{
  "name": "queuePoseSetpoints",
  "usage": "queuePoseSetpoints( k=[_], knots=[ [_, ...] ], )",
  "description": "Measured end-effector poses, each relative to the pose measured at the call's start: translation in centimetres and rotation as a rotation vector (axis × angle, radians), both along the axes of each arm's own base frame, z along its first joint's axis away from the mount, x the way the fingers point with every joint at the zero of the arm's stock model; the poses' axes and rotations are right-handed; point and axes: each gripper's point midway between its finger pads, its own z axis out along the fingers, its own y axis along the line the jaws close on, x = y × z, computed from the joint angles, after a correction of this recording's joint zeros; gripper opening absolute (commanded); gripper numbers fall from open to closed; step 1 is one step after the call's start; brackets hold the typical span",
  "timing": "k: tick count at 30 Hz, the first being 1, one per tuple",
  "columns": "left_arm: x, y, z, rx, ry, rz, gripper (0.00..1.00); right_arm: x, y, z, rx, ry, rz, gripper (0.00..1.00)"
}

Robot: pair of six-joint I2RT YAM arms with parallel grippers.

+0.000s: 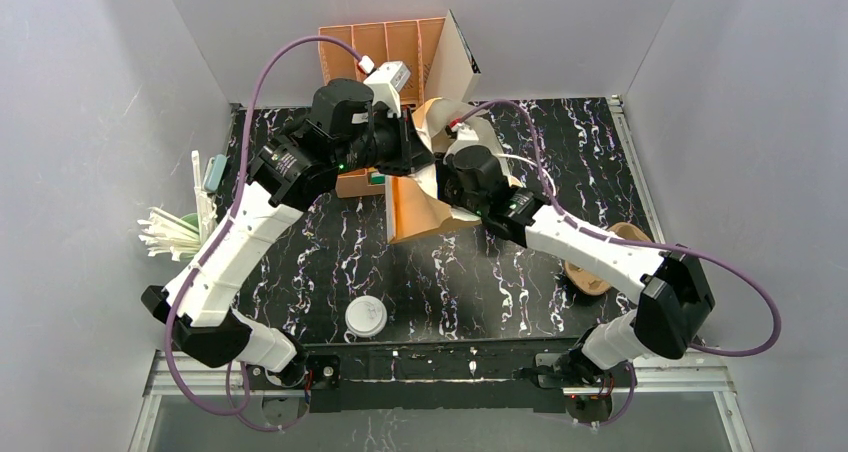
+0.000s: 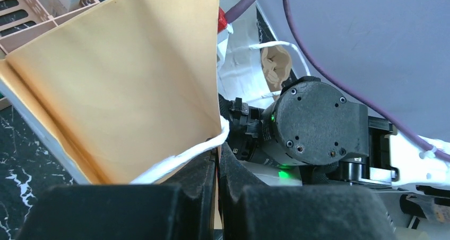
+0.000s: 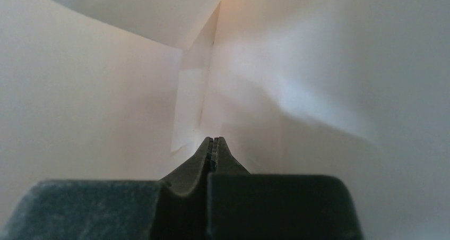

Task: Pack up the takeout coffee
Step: Open the takeout bag at the center of the board.

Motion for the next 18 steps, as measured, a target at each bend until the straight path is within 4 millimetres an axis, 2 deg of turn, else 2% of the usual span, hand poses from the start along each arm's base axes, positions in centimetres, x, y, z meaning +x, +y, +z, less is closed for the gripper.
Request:
queuePoseSetpoints(
  k=[4, 7, 11, 18],
  knots=[
    [-0.1, 0.3, -0.3, 0.020, 0.004, 0.004, 0.00, 0.3, -0.8, -1.0, -0.104, -0.007, -0.065, 0.01],
    [-0.1, 0.6, -0.4, 0.034, 0.003, 0.012, 0.00, 1.2, -1.6, -1.9, -0.197, -0.001, -0.135, 0.01],
    [0.2, 1.3, -0.6, 0.066, -0.003, 0.039, 0.00, 2.2, -3.2, -2.6, -0.295, -0.005, -0.232, 0.01],
    [0.6, 2.3, -1.4, 0.143, -0.001, 0.077, 0.00, 2.4, -6.1, -3.3, -0.426, -0.016, -0.346, 0.01]
  ],
)
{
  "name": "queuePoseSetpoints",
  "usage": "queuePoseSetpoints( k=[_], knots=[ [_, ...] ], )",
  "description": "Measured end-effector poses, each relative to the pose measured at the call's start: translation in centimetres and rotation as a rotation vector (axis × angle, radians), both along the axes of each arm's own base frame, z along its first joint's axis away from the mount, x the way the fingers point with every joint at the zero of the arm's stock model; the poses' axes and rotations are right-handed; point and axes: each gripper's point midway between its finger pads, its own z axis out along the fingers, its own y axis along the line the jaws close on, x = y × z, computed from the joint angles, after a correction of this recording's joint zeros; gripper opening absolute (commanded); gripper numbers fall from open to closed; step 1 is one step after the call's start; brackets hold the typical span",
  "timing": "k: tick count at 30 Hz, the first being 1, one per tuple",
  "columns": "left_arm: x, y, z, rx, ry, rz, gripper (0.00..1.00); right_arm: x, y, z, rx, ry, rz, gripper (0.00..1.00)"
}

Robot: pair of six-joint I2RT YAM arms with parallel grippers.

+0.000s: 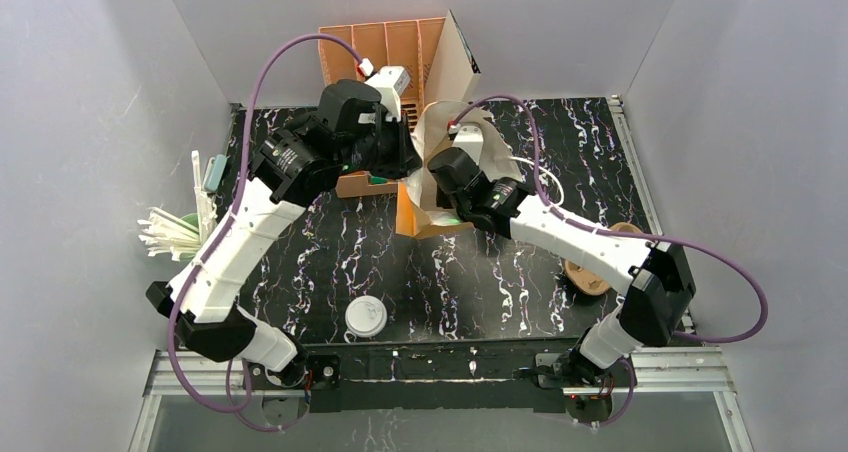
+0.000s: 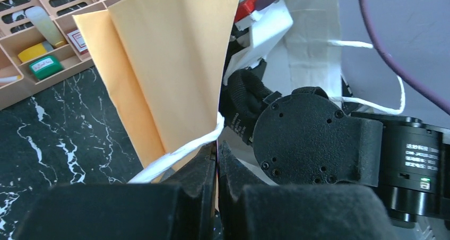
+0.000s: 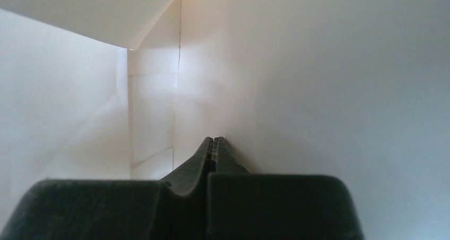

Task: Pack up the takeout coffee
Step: Open the takeout bag at the center of the board.

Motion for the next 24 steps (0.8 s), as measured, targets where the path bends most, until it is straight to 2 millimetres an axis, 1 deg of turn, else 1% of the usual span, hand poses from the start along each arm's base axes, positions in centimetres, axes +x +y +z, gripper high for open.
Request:
queuePoseSetpoints(
  k=[4, 9, 15, 17, 24],
  knots=[
    [0.3, 0.6, -0.6, 0.051, 0.001, 0.027, 0.00, 0.3, -1.4, -0.3, -0.068, -0.008, -0.053, 0.01],
    [1.0, 1.7, -1.5, 0.130, 0.008, 0.068, 0.00, 1.1, -2.7, -1.1, -0.166, -0.010, -0.115, 0.01],
    [1.3, 2.8, -2.6, 0.204, 0.018, 0.104, 0.00, 1.5, -4.3, -3.1, -0.319, 0.012, -0.175, 0.01],
    [1.3, 3.2, -3.0, 0.227, 0.027, 0.113, 0.00, 1.7, -4.6, -3.6, -0.352, 0.016, -0.189, 0.01],
    [1.5, 3.8, -3.8, 0.275, 0.037, 0.135, 0.00, 1.7, -5.4, -3.6, -0.423, 0.025, -0.211, 0.01]
  ],
)
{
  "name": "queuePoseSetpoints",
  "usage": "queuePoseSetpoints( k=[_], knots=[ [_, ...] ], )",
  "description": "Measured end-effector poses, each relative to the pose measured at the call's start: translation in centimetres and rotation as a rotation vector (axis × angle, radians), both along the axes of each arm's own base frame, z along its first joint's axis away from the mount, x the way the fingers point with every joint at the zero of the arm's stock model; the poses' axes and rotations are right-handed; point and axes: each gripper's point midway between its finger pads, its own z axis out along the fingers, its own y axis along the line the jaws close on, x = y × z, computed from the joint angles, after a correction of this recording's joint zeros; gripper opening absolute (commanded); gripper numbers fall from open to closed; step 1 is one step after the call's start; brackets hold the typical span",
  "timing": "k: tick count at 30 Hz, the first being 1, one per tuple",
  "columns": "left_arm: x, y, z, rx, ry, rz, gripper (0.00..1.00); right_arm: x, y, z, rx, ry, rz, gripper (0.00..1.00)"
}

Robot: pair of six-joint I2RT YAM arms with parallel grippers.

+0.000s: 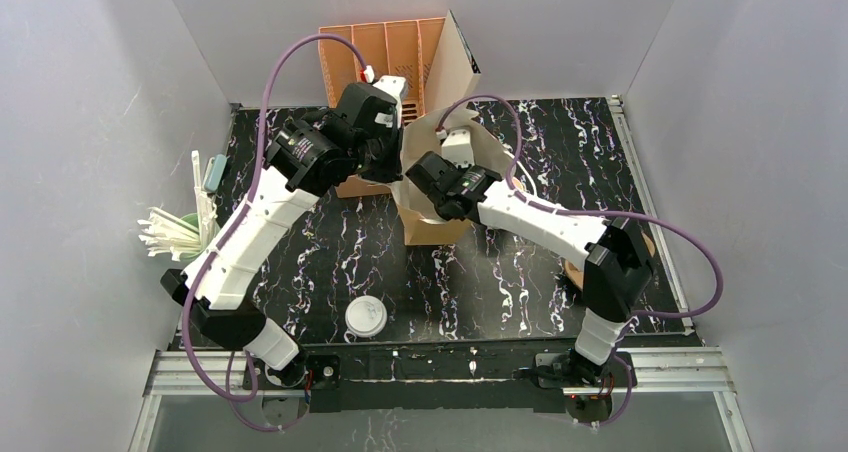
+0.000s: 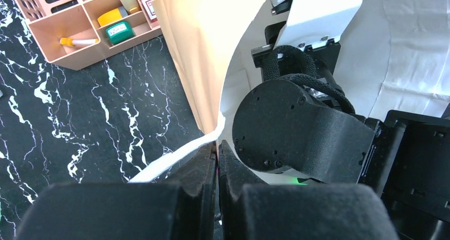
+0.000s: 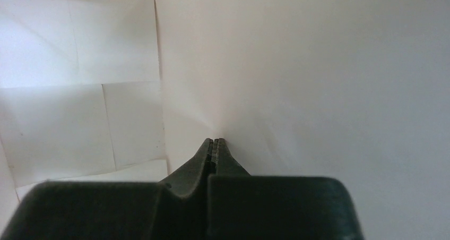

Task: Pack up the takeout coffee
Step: Open the takeout bag at the center of the board.

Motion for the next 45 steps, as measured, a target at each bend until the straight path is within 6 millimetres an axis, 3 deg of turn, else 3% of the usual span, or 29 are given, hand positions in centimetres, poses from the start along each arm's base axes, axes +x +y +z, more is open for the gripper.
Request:
queuePoseSetpoints(
  k=[9, 13, 15, 19, 20, 24, 35, 41, 45],
  knots=[
    [0.0, -0.6, -1.5, -0.005, 0.026, -0.015, 0.00, -1.9, 1.0, -1.2, -0.015, 0.177, 0.186, 0.01],
    [0.1, -1.3, -2.1, -0.023, 0.036, -0.029, 0.00, -3.6, 1.5, -0.5, 0.040, 0.249, 0.285, 0.01],
    [0.2, -1.8, -2.2, -0.037, 0.037, -0.038, 0.00, -4.5, 1.9, 0.6, 0.083, 0.263, 0.335, 0.02],
    [0.1, -2.5, -2.5, -0.071, 0.043, -0.065, 0.00, -6.3, 2.8, 3.4, 0.192, 0.264, 0.439, 0.14],
    [0.1, -2.6, -2.6, -0.077, 0.046, -0.067, 0.00, -6.7, 3.0, 4.1, 0.216, 0.262, 0.462, 0.22],
    [0.3, -3.0, -3.5, -0.091, 0.067, -0.074, 0.00, -7.7, 3.9, 6.2, 0.297, 0.245, 0.537, 0.30],
    [0.5, -4.4, -6.0, -0.165, 0.142, -0.097, 0.00, -8.0, 6.2, 10.0, 0.435, 0.169, 0.635, 0.43],
    [1.0, -4.0, -5.9, -0.171, 0.141, -0.081, 0.00, -7.9, 6.7, 14.9, 0.508, 0.067, 0.672, 0.50],
    [1.3, -3.3, -5.0, -0.173, 0.138, -0.062, 0.00, -8.3, 5.8, 19.1, 0.554, -0.030, 0.686, 0.64]
  ],
)
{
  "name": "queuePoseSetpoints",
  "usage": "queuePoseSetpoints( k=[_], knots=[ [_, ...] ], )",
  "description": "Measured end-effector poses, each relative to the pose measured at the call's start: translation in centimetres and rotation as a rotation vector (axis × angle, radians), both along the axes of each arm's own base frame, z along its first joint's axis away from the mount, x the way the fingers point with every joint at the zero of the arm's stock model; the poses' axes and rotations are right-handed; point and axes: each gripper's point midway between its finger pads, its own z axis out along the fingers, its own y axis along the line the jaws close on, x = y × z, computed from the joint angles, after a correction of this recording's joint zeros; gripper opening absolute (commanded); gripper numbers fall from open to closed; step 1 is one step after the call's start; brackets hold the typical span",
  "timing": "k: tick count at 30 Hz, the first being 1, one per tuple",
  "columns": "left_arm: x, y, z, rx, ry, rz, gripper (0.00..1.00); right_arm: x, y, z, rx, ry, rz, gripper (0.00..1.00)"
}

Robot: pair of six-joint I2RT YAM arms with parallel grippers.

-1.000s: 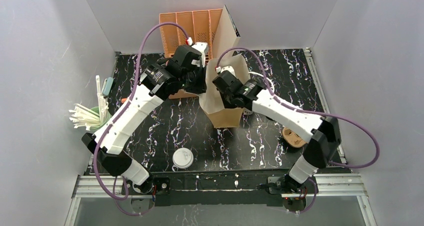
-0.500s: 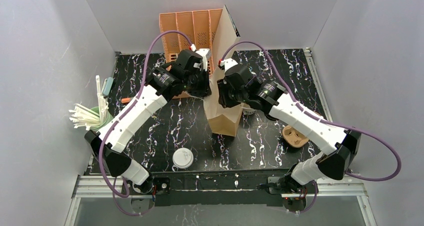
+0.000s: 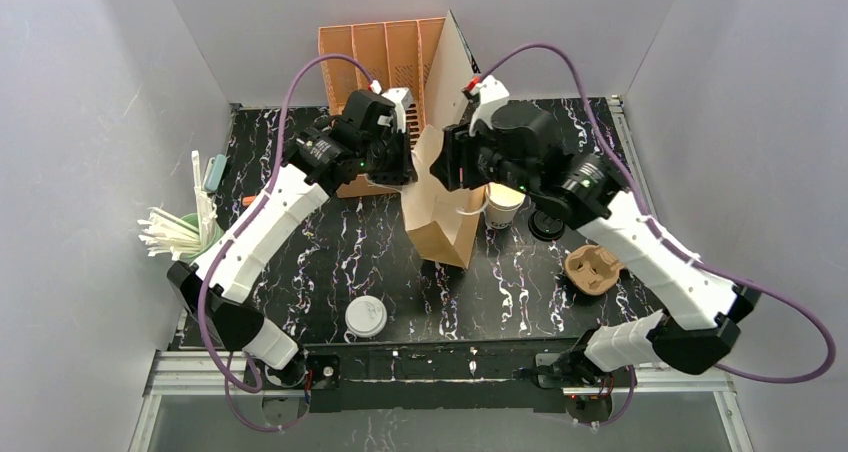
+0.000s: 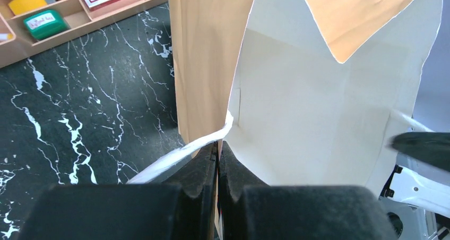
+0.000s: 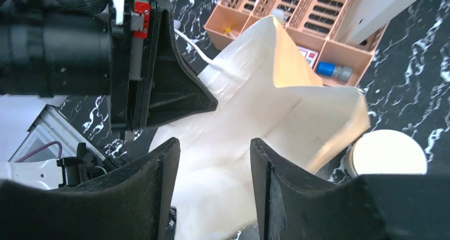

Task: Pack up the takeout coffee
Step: Open the takeout bag at the center of the board, then place the takeout bag at the center of the board.

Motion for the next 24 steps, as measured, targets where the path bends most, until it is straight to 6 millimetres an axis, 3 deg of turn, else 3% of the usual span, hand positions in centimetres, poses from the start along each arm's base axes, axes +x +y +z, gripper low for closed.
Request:
queuePoseSetpoints(
  k=[6, 11, 19, 24],
  knots=[
    [0.0, 0.6, 0.6, 0.003, 0.000, 0.009, 0.00, -0.8, -2.7, 3.8, 0.059, -0.088, -0.049, 0.78],
    [-0.5, 1.4, -0.1, 0.032, 0.034, 0.012, 0.00, -0.2, -4.7, 5.1, 0.055, -0.128, -0.144, 0.93],
    [-0.4, 2.9, -0.5, 0.056, 0.057, 0.027, 0.00, 3.1, -9.1, 3.0, 0.005, -0.081, -0.324, 0.92],
    [-0.4, 3.0, -0.7, 0.045, 0.073, 0.004, 0.00, 6.9, -14.0, -1.7, -0.008, 0.062, -0.469, 0.90]
  ],
)
